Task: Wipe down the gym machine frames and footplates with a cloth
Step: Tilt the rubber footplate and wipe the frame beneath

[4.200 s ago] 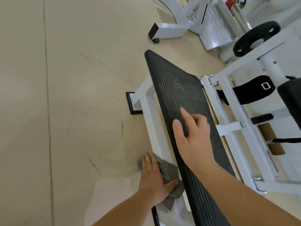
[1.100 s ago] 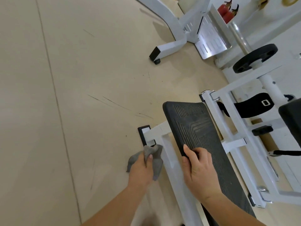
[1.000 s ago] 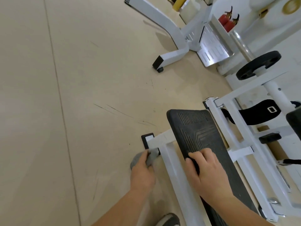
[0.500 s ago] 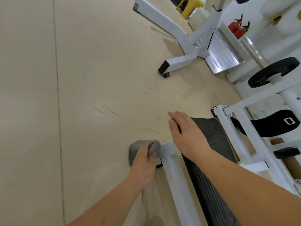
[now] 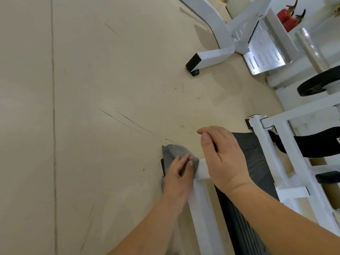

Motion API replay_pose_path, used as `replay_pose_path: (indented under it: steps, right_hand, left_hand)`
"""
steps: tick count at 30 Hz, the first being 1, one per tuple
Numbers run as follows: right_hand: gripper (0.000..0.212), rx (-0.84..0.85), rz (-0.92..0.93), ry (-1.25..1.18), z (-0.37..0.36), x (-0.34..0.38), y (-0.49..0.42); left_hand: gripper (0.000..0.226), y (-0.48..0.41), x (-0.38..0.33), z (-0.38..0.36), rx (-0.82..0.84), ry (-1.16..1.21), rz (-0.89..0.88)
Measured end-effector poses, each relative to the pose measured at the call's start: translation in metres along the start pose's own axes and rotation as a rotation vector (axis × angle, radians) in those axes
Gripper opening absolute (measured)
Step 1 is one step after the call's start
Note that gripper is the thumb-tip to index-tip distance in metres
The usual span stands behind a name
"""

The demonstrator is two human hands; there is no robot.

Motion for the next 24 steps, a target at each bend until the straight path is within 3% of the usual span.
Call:
replay_pose_path:
  steps: [5, 10, 12, 15, 18, 19, 22, 24]
  right_hand:
    - [0.034, 0.001, 0.007, -0.001, -0.002, -0.002, 0.000]
    - [0.034, 0.001, -0.001, 0.029, -0.002, -0.001, 0.000]
    - [0.036, 0.002, -0.002, 0.034, -0.002, 0.000, 0.000]
    - [0.037, 0.014, -0.006, 0.035, -0.001, 0.000, -0.001]
    - [0.037, 0.009, -0.014, 0.007, 0.000, -0.001, -0.001]
    - [0.037, 0.007, -0.013, -0.001, -0.001, -0.001, -0.001]
    - [0.035, 0.017, -0.021, 0.000, -0.001, -0.001, -0.001]
    - [0.034, 0.019, -0.023, -0.008, -0.001, 0.000, 0.000]
  left_hand:
    - [0.071, -0.010, 0.018, 0.000, 0.096, -0.178, 0.041]
    - [0.064, -0.020, 0.031, -0.007, -0.012, -0.155, 0.115]
    - [0.053, -0.020, 0.034, -0.020, -0.128, -0.001, 0.123]
    - [0.060, -0.014, 0.031, -0.055, -0.084, 0.018, 0.148]
    - [0.063, 0.006, 0.016, -0.042, 0.005, -0.236, -0.206]
    - [0.062, -0.001, 0.031, -0.031, 0.017, -0.288, -0.221]
    - [0.061, -0.033, 0.063, 0.003, 0.021, -0.292, 0.094]
    - [0.059, -0.034, 0.068, -0.002, 0.010, -0.249, 0.170]
Point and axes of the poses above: each hand's wrist, its own y-axis away from the middle knuckle, its own z-axis out of the back of the hand, x = y × z, the point moved 2 cm from there along -y, towards the middle knuckle, and after that the axes turned 4 degrees about -x, right-handed, at the moved point
